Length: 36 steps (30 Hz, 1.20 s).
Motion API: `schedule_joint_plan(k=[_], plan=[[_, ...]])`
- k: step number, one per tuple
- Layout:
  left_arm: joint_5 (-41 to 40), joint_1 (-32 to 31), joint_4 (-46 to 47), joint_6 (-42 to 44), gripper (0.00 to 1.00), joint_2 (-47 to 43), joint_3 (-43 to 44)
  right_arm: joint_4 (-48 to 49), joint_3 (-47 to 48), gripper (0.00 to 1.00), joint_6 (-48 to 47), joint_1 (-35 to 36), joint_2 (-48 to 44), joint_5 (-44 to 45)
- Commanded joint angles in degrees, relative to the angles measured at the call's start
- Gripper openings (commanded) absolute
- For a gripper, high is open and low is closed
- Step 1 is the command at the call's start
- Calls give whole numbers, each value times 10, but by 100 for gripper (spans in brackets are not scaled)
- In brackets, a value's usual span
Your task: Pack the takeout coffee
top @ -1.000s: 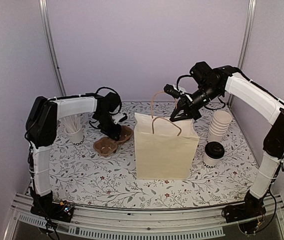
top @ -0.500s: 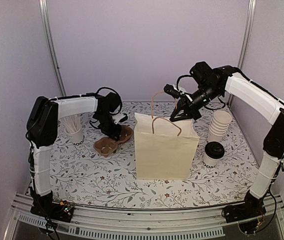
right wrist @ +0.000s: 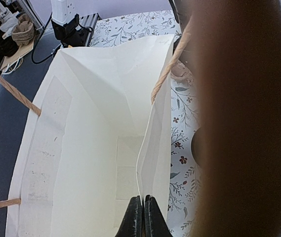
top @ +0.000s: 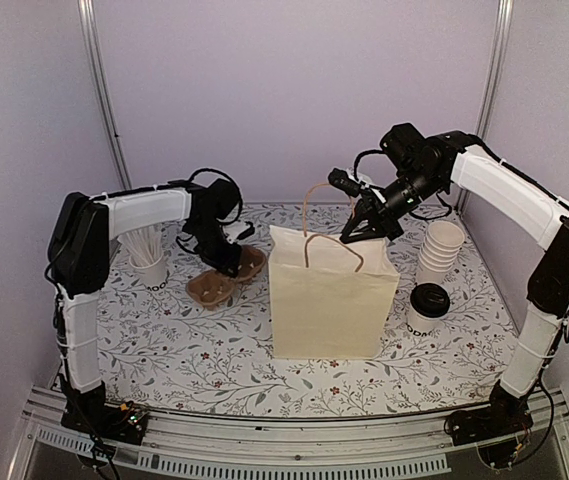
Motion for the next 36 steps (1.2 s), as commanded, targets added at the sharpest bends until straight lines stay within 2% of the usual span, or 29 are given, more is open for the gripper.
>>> schedule_joint_plan(k=[1, 11, 16, 21, 27, 36], plan=[[-7, -1, -9, -10, 30, -61, -4, -5, -3, 0, 6, 0, -3, 1], [-7, -4, -9, -25, 31, -182, 18, -6, 9, 0, 8, 1, -2, -9], [12, -29, 37, -12, 31, -259, 45, -7, 21, 0, 13, 15, 7, -16], [57, -54, 151, -24, 35, -356, 17, -22, 48, 0, 16, 29, 22, -45], [157, -78, 283, -40, 36, -440, -63, -35, 88, 0, 15, 46, 48, -65], [272, -103, 444, -95, 34, -465, -143, -48, 155, 1, 19, 63, 103, -99]])
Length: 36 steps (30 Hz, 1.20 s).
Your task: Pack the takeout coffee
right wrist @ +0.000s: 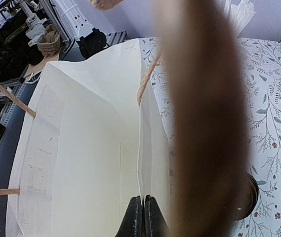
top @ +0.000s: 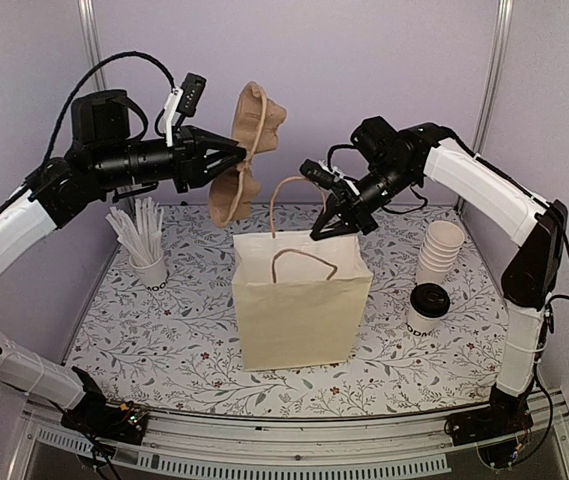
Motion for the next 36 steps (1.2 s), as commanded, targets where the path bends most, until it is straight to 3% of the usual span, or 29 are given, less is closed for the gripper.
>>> schedule_joint_plan(k=[1, 5, 14, 20, 24, 36], plan=[[76, -16, 121, -38, 34, 2, -35, -18, 32, 2, 4, 10, 25, -34], [104, -28, 157, -45, 33, 16, -45, -19, 32, 10, 7, 10, 24, -23], [143, -55, 168, -39, 32, 40, -51, -28, 32, 51, 13, 8, -9, -24], [164, -65, 157, -30, 32, 51, -62, -38, 13, 72, 11, -29, -52, -28], [180, -71, 145, -18, 31, 65, -59, -61, 15, 79, -10, -80, -74, -72], [175, -73, 62, 32, 31, 113, -44, -53, -50, 80, -22, -139, -127, -3]])
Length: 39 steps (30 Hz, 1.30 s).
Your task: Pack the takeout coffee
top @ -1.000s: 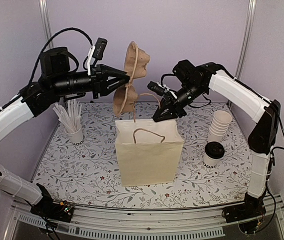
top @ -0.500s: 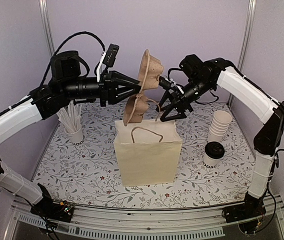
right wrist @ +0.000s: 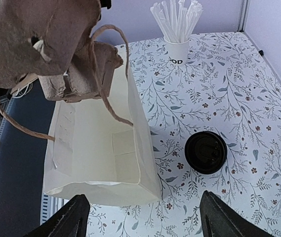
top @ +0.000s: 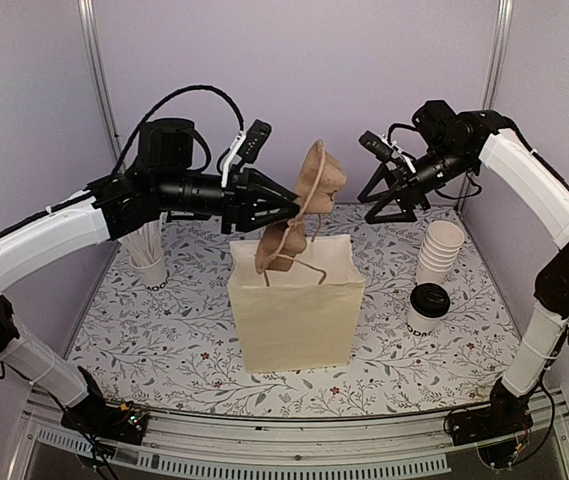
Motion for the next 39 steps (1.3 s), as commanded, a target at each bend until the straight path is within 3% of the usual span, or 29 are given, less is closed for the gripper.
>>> schedule_joint_plan(k=[1, 13, 21, 35, 39], plan=[[1, -8, -55, 26, 31, 19, 14, 1, -8, 80, -9, -25, -24, 10], [-65, -28, -221, 71, 31, 42, 58, 9, -41, 80, -11, -28, -30, 13], [-162, -62, -359, 91, 29, 81, 110, 14, -60, 80, -20, -28, -34, 2], [-279, -88, -526, 55, 26, 158, 224, 21, -92, 80, -29, -28, -43, -14], [-307, -90, -527, 35, 25, 154, 216, 24, -103, 80, -33, -28, -47, -17]])
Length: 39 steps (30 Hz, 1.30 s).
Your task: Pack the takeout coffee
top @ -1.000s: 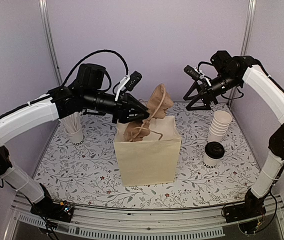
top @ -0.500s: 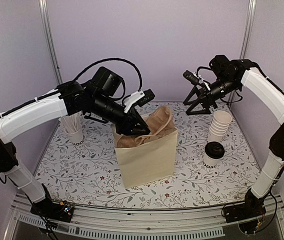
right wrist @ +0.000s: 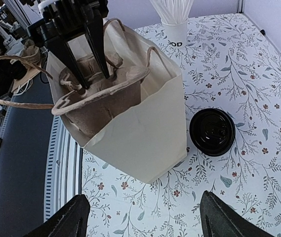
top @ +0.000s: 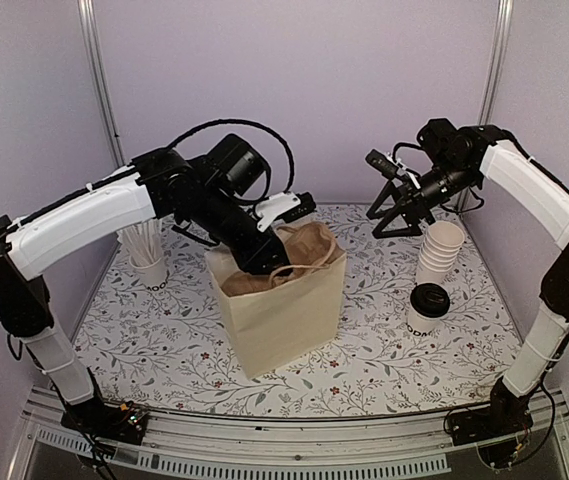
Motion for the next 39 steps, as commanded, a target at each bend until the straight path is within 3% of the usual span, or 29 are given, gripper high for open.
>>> schedule_joint_plan(k=[1, 18, 39], plan=[[-45, -9, -46, -28, 25, 5, 6, 10, -12, 80, -16, -1, -27, -21], [-82, -10, -117, -137, 22, 58, 32, 6, -7, 80, -19, 3, 4, -71], [-93, -22, -92, -131, 23, 99, -37, 3, -29, 80, -30, 22, 10, -73]])
